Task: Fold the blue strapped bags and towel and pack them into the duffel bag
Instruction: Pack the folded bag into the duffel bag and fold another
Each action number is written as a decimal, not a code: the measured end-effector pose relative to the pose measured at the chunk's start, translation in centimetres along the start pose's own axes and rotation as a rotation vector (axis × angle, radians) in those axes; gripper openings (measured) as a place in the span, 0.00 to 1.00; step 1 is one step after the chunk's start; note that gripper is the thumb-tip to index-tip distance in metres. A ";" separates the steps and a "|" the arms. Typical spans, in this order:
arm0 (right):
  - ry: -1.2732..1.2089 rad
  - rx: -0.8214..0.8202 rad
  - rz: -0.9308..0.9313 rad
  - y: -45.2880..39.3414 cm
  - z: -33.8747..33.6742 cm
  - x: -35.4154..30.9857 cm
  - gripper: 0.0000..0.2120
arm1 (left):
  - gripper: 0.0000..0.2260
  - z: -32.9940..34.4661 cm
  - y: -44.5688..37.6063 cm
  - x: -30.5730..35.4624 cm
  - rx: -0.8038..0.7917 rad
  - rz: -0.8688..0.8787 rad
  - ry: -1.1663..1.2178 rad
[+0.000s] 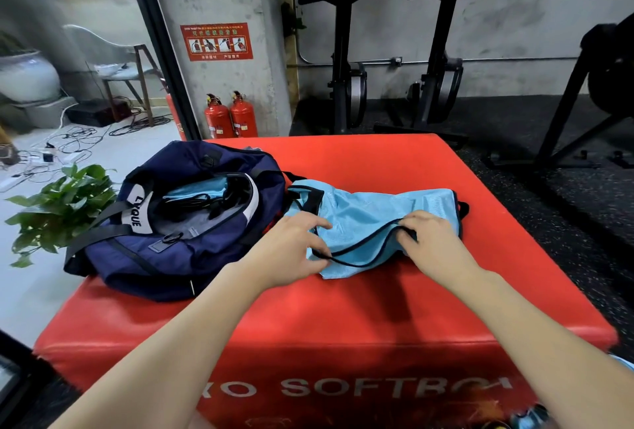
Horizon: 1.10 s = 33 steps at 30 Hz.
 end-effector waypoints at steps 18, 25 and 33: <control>0.035 -0.036 0.000 -0.1 -0.1 -0.2 0.09 | 0.29 5.6 -1.2 4.1 -0.016 0.183 -0.559; 0.084 -0.086 0.029 0.1 0.2 -0.5 0.11 | 0.32 6.6 -2.0 4.5 -0.024 0.128 -0.652; 0.129 -0.072 0.023 0.0 -0.5 0.4 0.11 | 0.26 4.4 -2.1 1.8 0.216 0.149 -0.360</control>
Point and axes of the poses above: each hand's wrist, its own y-axis away from the middle knuckle, its own z-axis out of the palm, x = y × z, the point moved 1 cm from there along -y, towards the middle knuckle, and after that the axes turned 4 degrees about -y, right-handed, at the moved point
